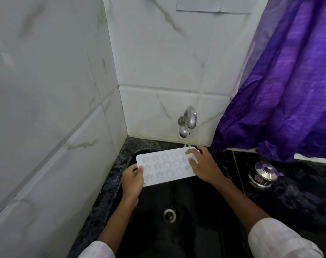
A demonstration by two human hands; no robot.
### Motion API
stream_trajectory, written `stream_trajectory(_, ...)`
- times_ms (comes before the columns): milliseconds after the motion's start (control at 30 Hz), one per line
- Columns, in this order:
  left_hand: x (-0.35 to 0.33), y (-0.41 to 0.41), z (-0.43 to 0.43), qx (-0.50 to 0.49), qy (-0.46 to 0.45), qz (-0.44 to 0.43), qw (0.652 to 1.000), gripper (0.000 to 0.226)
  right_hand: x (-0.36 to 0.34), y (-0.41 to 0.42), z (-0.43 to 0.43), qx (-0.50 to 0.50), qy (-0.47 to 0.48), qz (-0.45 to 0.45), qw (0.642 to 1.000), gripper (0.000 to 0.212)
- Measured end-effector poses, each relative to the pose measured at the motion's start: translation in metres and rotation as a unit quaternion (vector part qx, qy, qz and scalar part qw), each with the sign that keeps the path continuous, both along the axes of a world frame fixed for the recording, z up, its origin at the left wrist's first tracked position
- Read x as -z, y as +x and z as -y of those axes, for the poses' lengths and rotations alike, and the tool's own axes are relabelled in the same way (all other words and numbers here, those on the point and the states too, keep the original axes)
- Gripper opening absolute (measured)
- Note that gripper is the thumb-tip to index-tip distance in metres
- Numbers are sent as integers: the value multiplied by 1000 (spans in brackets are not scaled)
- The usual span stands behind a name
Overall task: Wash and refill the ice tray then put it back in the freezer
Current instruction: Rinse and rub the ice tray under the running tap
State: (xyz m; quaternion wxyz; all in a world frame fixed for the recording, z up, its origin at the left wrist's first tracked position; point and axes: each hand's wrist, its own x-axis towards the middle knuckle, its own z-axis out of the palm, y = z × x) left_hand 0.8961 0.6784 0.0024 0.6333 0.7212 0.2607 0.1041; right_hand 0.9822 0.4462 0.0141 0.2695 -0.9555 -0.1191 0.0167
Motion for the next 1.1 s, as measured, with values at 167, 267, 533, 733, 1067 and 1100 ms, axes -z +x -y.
stream_trajectory(167, -3, 3, 1, -6, -5, 2, 1000, 21, -5, 5, -10, -24, -83, -37, 996, 41)
stream_trajectory(267, -3, 3, 1, -17, -8, 0, 1000, 21, -7, 11, -11, -34, -89, -51, 994, 42)
stream_trajectory(533, -5, 3, 6, -30, -15, -9, 999, 21, -8, 20, -16, -42, -118, -44, 991, 41)
stream_trajectory(733, -7, 1, 4, -39, -26, -11, 999, 22, -9, 24, -16, -51, -113, -8, 992, 37)
stream_trajectory(1067, -10, 0, 3, -43, -37, -2, 998, 27, -11, 29, -12, -72, -103, -18, 992, 38)
stream_trajectory(1100, -10, -1, 3, -42, -38, -1, 998, 27, -11, 30, -12, -72, -107, -16, 992, 38)
